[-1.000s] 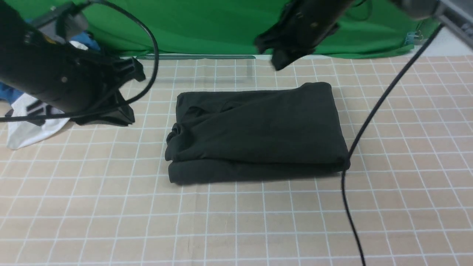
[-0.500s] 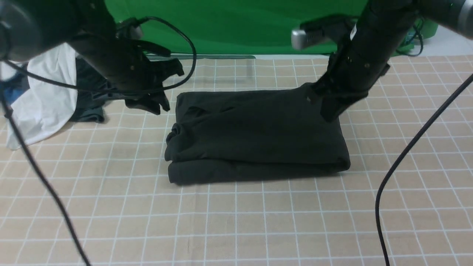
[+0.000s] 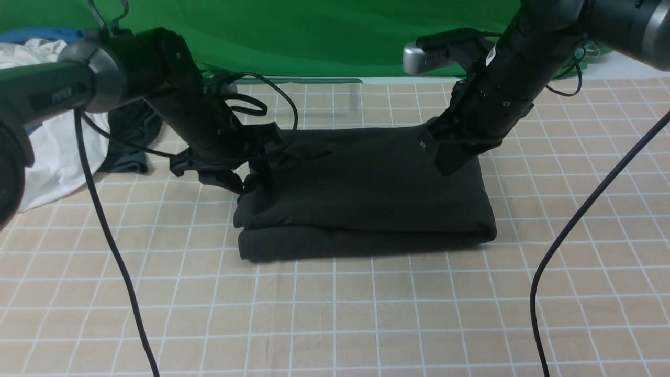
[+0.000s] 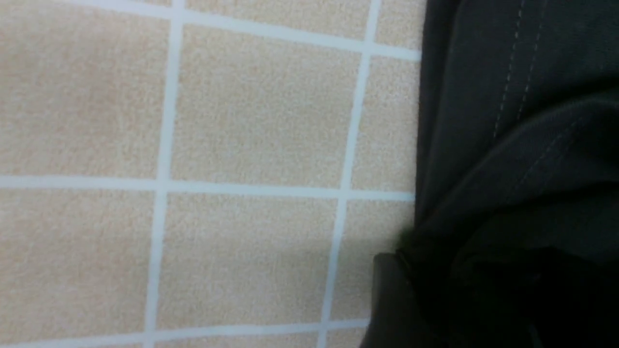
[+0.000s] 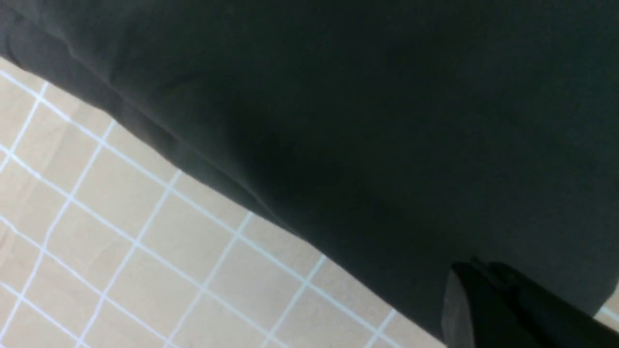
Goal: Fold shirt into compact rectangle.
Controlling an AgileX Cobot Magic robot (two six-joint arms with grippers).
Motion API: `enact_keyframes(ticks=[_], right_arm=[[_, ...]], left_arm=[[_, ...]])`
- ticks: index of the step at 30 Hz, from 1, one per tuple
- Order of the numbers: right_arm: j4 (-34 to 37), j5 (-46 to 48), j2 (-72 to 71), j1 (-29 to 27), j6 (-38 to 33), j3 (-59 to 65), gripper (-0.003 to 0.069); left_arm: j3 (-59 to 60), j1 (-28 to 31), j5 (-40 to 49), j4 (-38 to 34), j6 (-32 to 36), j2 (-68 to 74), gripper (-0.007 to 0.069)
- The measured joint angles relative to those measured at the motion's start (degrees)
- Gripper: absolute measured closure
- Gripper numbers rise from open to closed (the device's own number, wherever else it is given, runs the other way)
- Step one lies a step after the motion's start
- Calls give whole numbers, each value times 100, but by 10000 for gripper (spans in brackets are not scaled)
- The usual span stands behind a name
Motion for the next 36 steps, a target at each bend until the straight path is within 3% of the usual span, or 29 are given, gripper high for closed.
enact_keyframes(ticks=[4,6,9,28,32,36], right_arm=[[0,-32,0,0,0,0,625],[0,-36,0,0,0,0,625],[12,-38,0,0,0,0,625],[12,-55,0,0,0,0,624],[12,-64,0,0,0,0,624],[18,-71,0,0,0,0,624]], left_arm=[[-3,0,-8,-127,412,35,414],[-23,0,-8,-134,598,35,523],[-101,0,19,-69,649,25,585],[-744,0,435,110,792,-223,593],[-744,0,43,110,792,-223,589],[-744,0,-441,104,792,-199,531]])
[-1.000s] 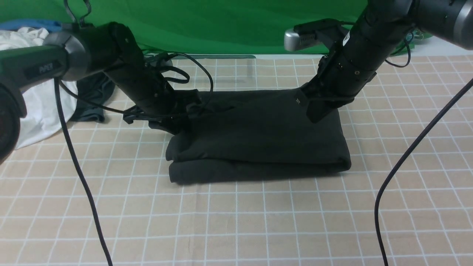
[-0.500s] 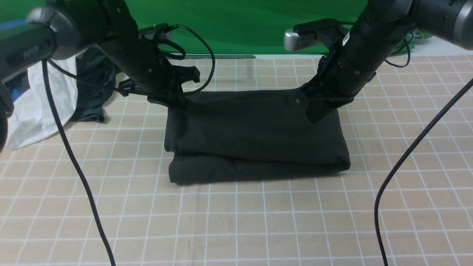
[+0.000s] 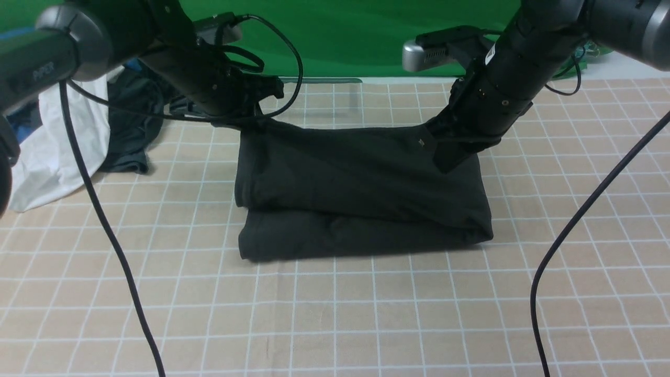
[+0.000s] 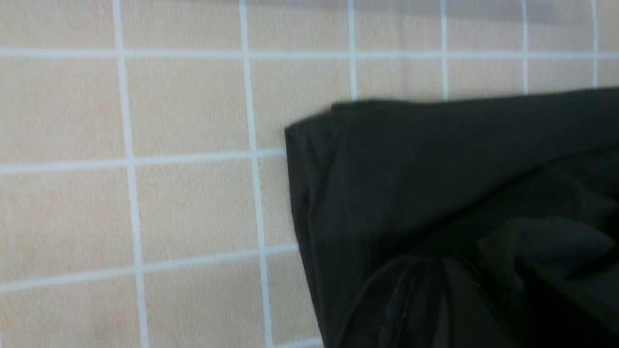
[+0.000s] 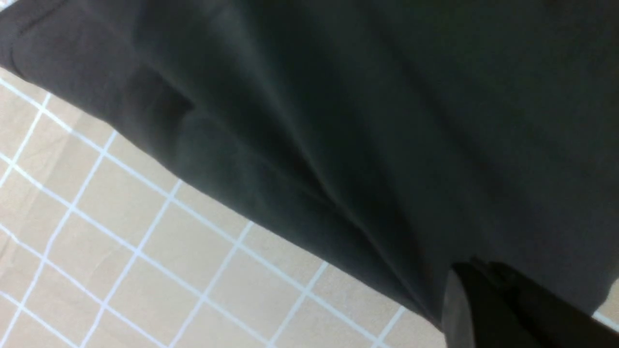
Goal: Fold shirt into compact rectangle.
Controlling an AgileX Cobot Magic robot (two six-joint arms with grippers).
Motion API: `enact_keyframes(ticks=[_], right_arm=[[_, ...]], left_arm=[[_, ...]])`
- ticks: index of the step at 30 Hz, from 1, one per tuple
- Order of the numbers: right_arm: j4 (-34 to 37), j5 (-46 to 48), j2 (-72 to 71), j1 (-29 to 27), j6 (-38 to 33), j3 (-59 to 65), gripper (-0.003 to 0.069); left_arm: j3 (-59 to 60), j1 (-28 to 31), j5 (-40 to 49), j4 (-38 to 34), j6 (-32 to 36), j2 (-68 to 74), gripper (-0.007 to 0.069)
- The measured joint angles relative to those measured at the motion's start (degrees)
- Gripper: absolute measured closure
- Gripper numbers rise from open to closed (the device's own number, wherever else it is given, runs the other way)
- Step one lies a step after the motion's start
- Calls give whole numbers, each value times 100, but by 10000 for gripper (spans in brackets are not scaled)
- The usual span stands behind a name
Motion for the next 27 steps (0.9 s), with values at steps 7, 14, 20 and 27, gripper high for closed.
enact_keyframes(ticks=[7,14,20,27], right_arm=[[98,-16,0,0,0,0,624],[163,-85,0,0,0,0,624],[249,-104,0,0,0,0,624],[341,-131,0,0,0,0,624]], left_arm=[[0,0,-270,211,0,139,438],[0,0,-302,236,-40,228,374],[0,0,38,141,91,243,328],[0,-153,353,320,615,439,301]])
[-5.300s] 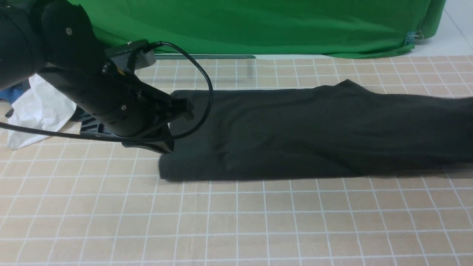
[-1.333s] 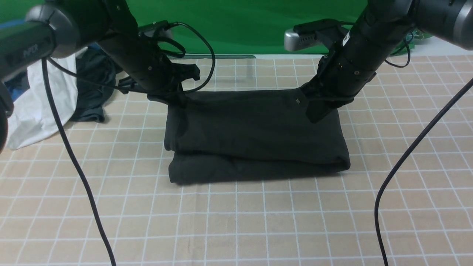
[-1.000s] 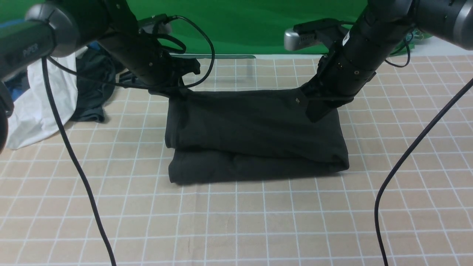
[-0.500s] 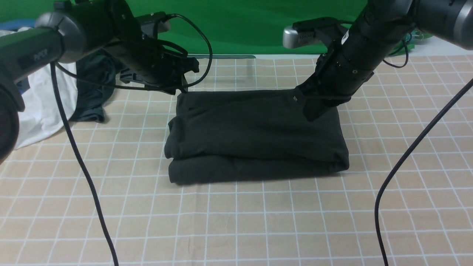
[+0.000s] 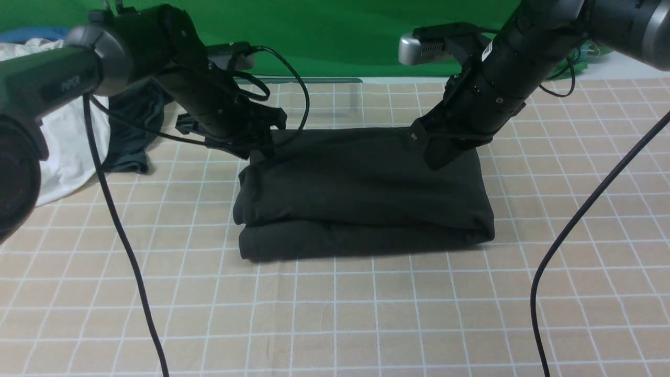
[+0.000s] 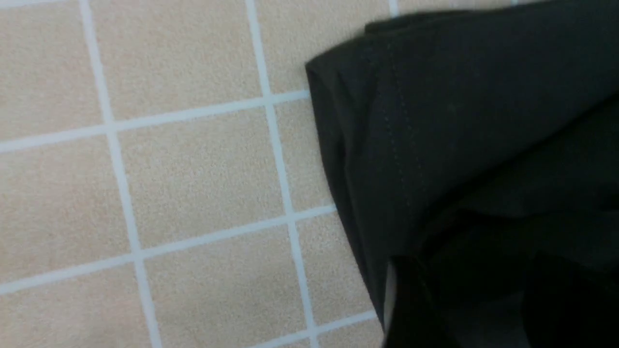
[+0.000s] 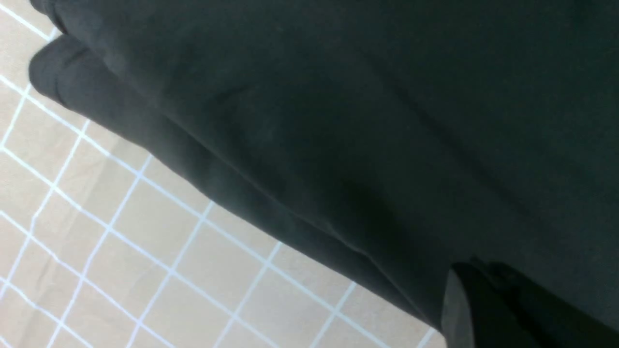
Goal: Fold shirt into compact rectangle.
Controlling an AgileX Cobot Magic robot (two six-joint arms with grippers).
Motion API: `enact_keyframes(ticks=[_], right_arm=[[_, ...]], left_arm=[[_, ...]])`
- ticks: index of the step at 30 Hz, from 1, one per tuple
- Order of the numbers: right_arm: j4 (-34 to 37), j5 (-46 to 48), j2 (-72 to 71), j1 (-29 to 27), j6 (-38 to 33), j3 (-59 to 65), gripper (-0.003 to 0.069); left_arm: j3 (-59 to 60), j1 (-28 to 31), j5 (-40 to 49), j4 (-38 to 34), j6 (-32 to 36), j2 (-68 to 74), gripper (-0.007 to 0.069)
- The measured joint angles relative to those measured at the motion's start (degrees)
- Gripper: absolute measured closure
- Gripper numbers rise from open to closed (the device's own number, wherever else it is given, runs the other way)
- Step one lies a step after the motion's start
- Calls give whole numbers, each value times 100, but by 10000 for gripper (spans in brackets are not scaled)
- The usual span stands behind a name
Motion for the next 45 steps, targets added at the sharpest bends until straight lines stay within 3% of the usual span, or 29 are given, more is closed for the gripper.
enact_keyframes(ticks=[11,15,17,28,30,35,37,45], right_arm=[[85,0,0,0,0,0,624],[89,0,0,0,0,0,622],[89,0,0,0,-21,0,622],[-181,6,-26,-30,-10,6,618],[-296,50,-51,-34,53,6,618],[-479,400,-85,-47,192,60,620],[-479,258,-85,-47,266,192,624],[-529,-228,415,-47,406,683,624]], left_arm=[[0,-305,-354,457,-16,208,335],[0,-370,-354,616,129,208,545],[0,-376,-354,692,59,195,595],[0,-376,-78,1622,-864,-388,613],[0,-376,22,1524,-1001,-474,613],[75,-474,531,-474,-431,-919,613],[252,-612,538,-864,-350,-968,613],[1519,-993,-128,-968,-716,-923,613]])
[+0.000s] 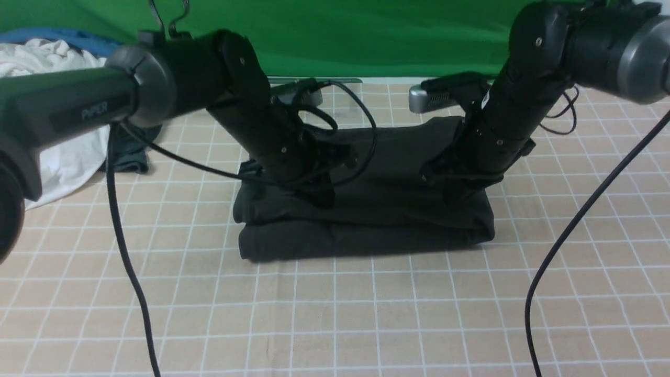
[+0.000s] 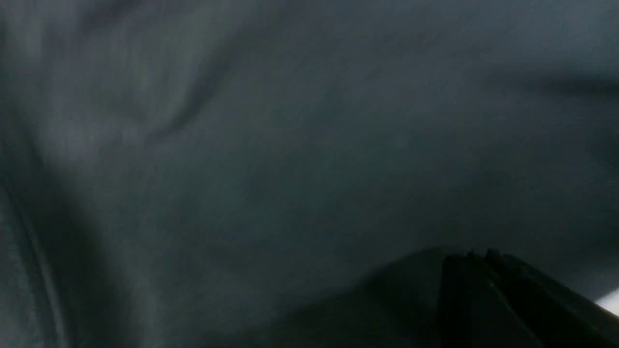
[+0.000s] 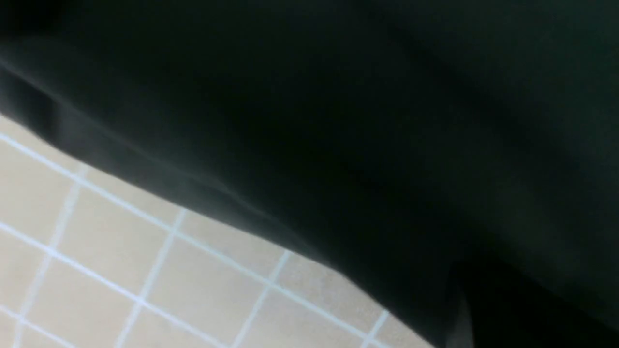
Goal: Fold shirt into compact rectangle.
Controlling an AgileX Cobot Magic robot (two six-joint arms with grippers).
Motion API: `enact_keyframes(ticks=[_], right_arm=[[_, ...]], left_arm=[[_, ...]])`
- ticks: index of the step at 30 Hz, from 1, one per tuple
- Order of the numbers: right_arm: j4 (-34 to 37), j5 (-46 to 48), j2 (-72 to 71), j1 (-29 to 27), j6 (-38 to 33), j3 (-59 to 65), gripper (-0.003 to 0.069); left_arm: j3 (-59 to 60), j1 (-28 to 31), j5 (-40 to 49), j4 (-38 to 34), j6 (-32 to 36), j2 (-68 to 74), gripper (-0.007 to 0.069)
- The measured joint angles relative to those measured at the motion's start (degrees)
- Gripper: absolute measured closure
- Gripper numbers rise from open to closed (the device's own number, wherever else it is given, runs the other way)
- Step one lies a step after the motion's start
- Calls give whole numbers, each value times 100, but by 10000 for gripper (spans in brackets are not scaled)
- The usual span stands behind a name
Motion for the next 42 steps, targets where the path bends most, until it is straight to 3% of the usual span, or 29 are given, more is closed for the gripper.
enact_keyframes(ticks=[9,14,21,27,34,42], right_arm=[[-983,260,173,-11,549,582,624],[-1077,267,92,-17,586,639,624],[-837,-305,-714,-17,655,639,624],[64,-705,-413,-30,85,516,624],[237,-256,273,-442,197,511,624],[-2,118,-707,-795,120,543,625]], left_arm=[[495,7,-20,138,-393,-62,613],[555,7,172,223,-436,-441,613],[555,7,57,247,-610,-1079,613],[555,7,27,469,-918,-581,613],[533,1,255,983,-1657,-167,611],[592,14,552,744,-1322,-1142,611]])
